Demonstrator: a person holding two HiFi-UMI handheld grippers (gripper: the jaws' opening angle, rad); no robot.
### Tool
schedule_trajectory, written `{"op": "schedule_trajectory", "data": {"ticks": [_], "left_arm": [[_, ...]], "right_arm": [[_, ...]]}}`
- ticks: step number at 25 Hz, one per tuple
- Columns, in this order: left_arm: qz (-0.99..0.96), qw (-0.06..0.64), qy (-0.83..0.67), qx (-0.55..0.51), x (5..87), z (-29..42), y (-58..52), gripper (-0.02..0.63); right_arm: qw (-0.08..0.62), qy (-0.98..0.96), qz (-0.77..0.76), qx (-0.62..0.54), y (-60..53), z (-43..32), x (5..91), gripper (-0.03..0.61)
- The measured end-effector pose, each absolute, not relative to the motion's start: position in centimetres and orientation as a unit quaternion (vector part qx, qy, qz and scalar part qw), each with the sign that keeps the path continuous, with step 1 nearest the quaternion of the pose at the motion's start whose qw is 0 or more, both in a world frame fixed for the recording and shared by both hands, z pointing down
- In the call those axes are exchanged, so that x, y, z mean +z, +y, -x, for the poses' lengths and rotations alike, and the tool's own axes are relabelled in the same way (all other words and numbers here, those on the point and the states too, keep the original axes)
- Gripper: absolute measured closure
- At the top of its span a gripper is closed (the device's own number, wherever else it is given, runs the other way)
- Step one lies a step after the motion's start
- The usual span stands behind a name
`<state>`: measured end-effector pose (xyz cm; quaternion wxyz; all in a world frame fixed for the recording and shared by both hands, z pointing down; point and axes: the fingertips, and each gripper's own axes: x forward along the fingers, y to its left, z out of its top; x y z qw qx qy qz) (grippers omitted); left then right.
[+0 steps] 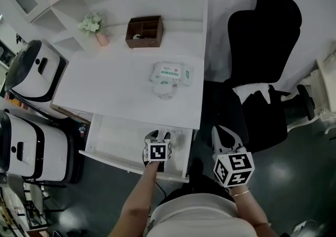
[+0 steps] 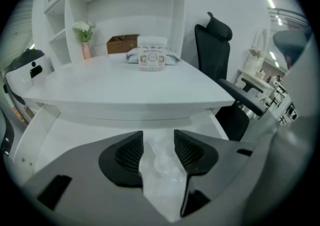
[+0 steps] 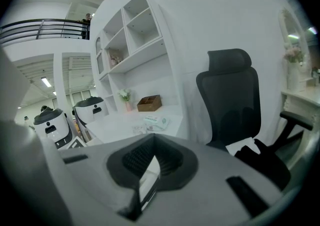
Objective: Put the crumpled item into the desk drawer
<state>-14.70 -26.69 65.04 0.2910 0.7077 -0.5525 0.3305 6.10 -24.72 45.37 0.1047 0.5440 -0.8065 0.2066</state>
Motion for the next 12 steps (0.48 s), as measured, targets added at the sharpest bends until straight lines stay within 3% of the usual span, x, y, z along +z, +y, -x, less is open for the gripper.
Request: {"op": "schedule_trajectory", "data": {"ticks": [12], "left_arm": [[-0.739,0.23,-0.596,0.213,54.5,15.9,-26.9,0.449]], "right_arm": [[0.101,-0.815,-0.534,0.201,-23.9,-4.6,45.0,0.577]]}}
